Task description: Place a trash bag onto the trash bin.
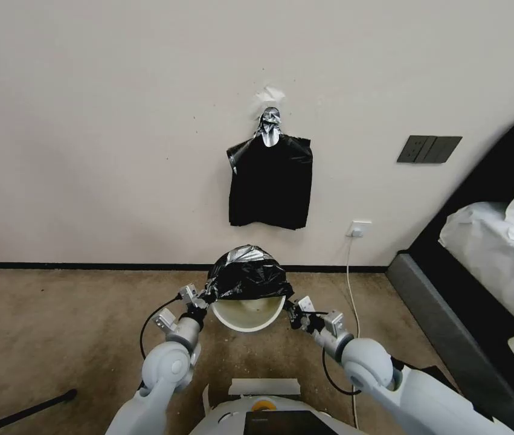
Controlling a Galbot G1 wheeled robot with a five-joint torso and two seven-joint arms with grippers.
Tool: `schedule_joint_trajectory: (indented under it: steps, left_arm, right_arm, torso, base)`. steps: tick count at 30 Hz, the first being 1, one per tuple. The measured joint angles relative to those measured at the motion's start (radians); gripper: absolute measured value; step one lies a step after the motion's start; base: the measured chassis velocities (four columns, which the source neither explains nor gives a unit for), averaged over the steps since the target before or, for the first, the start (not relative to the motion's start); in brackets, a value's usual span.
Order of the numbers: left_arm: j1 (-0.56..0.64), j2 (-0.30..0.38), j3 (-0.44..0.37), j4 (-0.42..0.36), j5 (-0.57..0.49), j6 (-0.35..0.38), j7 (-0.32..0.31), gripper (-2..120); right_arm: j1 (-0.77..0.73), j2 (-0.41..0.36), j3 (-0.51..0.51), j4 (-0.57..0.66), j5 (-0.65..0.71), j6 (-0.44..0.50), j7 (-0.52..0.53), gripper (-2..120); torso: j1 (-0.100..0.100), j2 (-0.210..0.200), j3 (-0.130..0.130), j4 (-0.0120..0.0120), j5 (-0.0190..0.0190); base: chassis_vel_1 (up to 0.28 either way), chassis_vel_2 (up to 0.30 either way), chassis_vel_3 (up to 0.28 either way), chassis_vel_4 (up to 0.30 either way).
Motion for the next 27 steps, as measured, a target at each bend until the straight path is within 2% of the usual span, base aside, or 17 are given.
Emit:
schedule_joint_trajectory:
  steps: [6, 10, 16, 27]
  left_arm:
    - [0.039, 0.026, 0.019, 0.0, 0.067, 0.022, 0.075, 3]
    - [0.049, 0.045, 0.023, 0.001, 0.098, 0.037, 0.096, 3]
    - [0.055, 0.058, 0.023, 0.003, 0.116, 0.043, 0.105, 1]
    - [0.058, 0.069, 0.025, 0.0, 0.147, 0.041, 0.127, 1]
  right_arm:
    - [0.079, 0.019, 0.013, -0.036, -0.006, 0.038, 0.032, 0]
    - [0.131, 0.006, 0.015, -0.05, 0.022, 0.037, 0.035, 0]
    - [0.16, -0.014, 0.005, -0.056, 0.047, 0.019, 0.033, 0]
    - [0.177, -0.002, -0.006, -0.102, 0.046, 0.014, 0.033, 0]
  torso:
    - [0.0, 0.0, 0.0, 0.0001, -0.0001]
    - [0.0, 0.0, 0.0, 0.0002, 0.0]
    - [0.0, 0.0, 0.0, -0.0001, 0.0001]
    - [0.0, 0.0, 0.0, -0.0001, 0.0]
  base:
    - [0.0, 0.0, 0.0, 0.0]
    - [0.0, 0.0, 0.0, 0.0]
    - [0.0, 0.0, 0.0, 0.0]
    - [0.0, 0.0, 0.0, 0.0]
